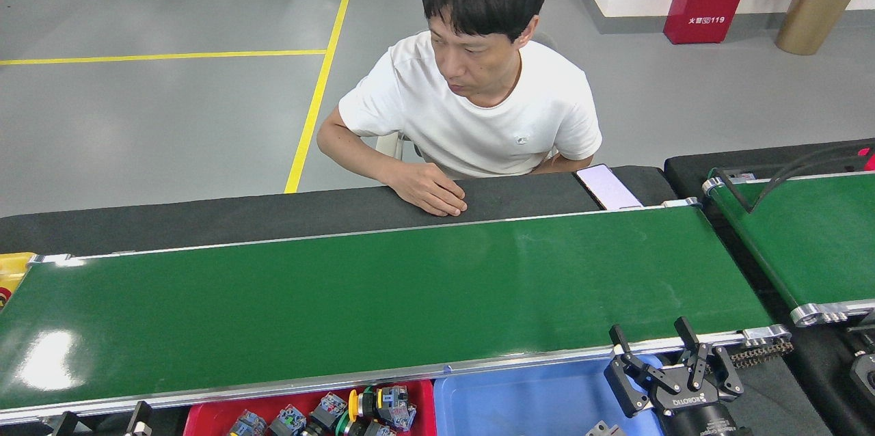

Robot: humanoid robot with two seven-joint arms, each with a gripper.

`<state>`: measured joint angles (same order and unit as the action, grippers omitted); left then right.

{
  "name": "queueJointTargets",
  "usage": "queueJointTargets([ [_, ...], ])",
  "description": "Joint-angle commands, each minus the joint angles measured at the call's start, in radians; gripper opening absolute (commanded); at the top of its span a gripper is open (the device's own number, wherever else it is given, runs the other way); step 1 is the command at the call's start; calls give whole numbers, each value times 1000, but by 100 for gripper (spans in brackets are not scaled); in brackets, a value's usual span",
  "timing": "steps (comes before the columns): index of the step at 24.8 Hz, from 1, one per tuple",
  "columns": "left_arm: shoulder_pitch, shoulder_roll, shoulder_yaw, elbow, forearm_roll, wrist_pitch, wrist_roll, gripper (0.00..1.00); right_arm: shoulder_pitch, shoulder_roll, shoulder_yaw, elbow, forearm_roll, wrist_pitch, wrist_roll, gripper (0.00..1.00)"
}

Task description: Pick switch part from conveyor to tray

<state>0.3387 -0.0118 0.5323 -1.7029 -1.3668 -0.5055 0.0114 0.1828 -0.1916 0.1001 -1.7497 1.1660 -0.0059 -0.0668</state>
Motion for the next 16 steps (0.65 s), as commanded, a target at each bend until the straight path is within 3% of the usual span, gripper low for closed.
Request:
queueJointTargets([
  [1, 13, -10, -20, -44, 2, 19, 10, 100, -11, -6, -10, -13, -2, -2, 4, 100],
  [4, 13, 3, -86, -50, -5, 114, 9, 100, 14, -3, -42, -19, -2, -3, 4, 100],
  [10, -83, 92, -403, -66, -44, 351, 1, 100, 152, 15, -154, -19, -3, -16, -4, 100],
  [16, -90, 107, -419, -70, -52, 381, -1, 100, 165, 32, -172, -19, -3, -75, -1, 100],
])
